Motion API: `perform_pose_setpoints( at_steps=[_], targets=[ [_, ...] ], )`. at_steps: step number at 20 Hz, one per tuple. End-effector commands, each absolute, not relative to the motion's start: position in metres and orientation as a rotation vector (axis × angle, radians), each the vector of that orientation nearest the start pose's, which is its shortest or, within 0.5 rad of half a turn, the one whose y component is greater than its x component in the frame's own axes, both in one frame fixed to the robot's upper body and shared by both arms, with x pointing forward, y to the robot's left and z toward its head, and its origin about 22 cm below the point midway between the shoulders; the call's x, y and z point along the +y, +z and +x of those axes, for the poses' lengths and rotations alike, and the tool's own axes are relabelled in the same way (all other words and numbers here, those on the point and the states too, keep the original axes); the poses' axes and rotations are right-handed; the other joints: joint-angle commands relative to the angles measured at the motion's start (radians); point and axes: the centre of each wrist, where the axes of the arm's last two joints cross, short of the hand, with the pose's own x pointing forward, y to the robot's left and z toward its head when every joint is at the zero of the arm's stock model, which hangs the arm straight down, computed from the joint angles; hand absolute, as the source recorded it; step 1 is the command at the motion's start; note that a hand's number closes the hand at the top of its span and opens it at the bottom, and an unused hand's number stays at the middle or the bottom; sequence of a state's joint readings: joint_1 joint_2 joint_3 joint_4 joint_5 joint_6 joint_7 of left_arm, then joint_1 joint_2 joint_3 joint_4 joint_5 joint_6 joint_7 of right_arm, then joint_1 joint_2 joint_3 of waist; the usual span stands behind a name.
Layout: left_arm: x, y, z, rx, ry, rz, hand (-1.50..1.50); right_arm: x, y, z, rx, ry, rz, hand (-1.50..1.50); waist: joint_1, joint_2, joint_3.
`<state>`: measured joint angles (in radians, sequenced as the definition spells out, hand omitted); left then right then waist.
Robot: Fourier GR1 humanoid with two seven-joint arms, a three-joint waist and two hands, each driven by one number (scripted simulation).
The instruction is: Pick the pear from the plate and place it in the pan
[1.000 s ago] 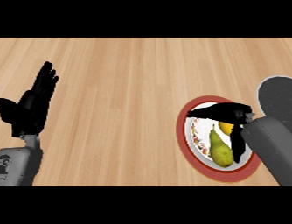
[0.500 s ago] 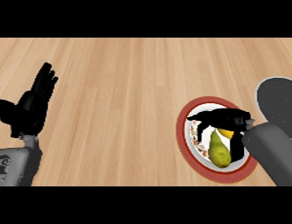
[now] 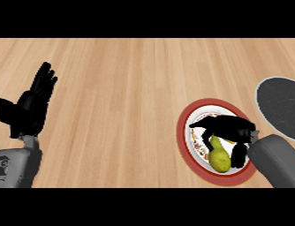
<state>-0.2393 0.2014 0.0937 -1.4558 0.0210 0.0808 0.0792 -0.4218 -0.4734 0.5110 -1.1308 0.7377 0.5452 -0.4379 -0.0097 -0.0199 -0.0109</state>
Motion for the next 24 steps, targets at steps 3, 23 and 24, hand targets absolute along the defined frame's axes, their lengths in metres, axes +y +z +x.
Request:
perform_pose_setpoints(
  at_steps=[3,23,24],
  targets=[
    [0.294,0.035,0.285,-1.577,0.036,0.284,0.0,-0.256,-0.015,0.241,-1.101,1.809,-0.242,1.5,-0.098,-0.013,0.006],
    [0.297,0.041,0.284,-1.61,-0.012,0.25,0.0,-0.328,0.137,0.135,-1.777,0.925,-0.699,1.5,-0.021,0.017,0.011],
    [0.282,0.04,0.29,-1.609,-0.036,0.222,0.0,-0.331,0.139,0.144,-1.768,0.865,-0.684,1.5,-0.012,0.02,0.011]
  ],
)
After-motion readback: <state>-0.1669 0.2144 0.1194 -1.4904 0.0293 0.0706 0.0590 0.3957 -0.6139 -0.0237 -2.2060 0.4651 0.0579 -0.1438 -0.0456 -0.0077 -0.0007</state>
